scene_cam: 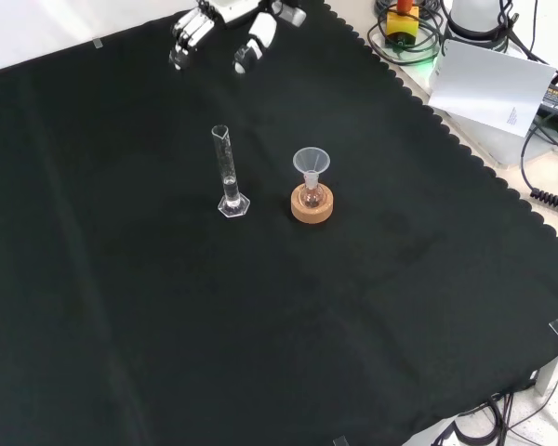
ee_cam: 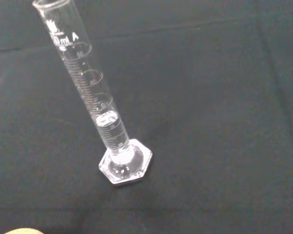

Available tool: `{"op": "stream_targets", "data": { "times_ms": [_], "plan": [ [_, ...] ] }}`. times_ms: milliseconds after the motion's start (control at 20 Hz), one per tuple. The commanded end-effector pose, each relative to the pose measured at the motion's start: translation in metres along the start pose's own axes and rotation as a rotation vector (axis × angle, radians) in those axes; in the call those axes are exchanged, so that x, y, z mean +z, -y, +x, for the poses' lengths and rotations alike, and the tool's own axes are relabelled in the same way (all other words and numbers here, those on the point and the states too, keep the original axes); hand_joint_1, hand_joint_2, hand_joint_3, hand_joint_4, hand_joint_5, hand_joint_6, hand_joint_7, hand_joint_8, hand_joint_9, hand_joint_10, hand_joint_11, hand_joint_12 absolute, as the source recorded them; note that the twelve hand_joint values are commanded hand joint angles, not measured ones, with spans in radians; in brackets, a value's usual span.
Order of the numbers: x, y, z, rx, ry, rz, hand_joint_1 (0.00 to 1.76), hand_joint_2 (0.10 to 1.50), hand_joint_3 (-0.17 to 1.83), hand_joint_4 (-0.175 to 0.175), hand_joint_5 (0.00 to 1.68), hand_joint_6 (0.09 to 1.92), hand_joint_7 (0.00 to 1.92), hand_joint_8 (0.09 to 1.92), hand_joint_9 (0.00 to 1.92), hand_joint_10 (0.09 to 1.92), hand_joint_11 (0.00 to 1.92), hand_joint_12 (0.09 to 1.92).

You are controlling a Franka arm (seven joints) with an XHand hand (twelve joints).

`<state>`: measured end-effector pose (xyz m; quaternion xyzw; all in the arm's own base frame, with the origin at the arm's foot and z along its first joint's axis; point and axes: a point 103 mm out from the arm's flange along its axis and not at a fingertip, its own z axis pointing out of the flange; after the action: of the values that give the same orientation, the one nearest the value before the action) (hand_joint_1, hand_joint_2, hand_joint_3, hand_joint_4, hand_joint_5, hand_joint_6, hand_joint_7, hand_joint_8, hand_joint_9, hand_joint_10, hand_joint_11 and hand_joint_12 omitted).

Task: Pick up the graduated cylinder.

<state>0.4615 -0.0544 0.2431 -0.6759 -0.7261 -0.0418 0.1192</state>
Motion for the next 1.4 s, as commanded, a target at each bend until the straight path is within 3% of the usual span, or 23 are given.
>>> {"op": "stream_targets", "data": {
  "times_ms": [50, 250, 650, 1050, 1200, 1400],
  "plan": [
    [0.026, -0.012, -0.009, -0.017, -0.123, -0.025, 0.31, 1.07, 0.23, -0.026, 0.36, 0.09, 0.14, 0.56, 0.36, 0.63, 0.15, 1.36],
    [0.044, -0.014, -0.013, 0.003, -0.231, 0.002, 0.39, 1.02, 0.21, -0.026, 0.35, 0.09, 0.15, 0.57, 0.37, 0.63, 0.15, 1.36],
    [0.073, -0.022, -0.007, -0.032, -0.3, 0.047, 0.75, 0.89, 0.17, -0.025, 0.35, 0.09, 0.15, 0.57, 0.38, 0.63, 0.16, 1.37],
    [0.093, -0.02, -0.008, -0.09, -0.334, 0.03, 0.82, 0.76, 0.27, -0.026, 0.41, 0.09, 0.24, 0.6, 0.47, 0.6, 0.23, 1.35],
    [0.1, -0.02, -0.007, -0.093, -0.347, 0.021, 0.86, 0.67, 0.43, -0.024, 0.43, 0.09, 0.27, 0.6, 0.5, 0.57, 0.24, 1.35],
    [0.107, -0.022, -0.007, -0.095, -0.397, -0.005, 0.9, 0.67, 0.48, -0.021, 0.44, 0.09, 0.27, 0.59, 0.49, 0.57, 0.25, 1.35]
  ]
}}
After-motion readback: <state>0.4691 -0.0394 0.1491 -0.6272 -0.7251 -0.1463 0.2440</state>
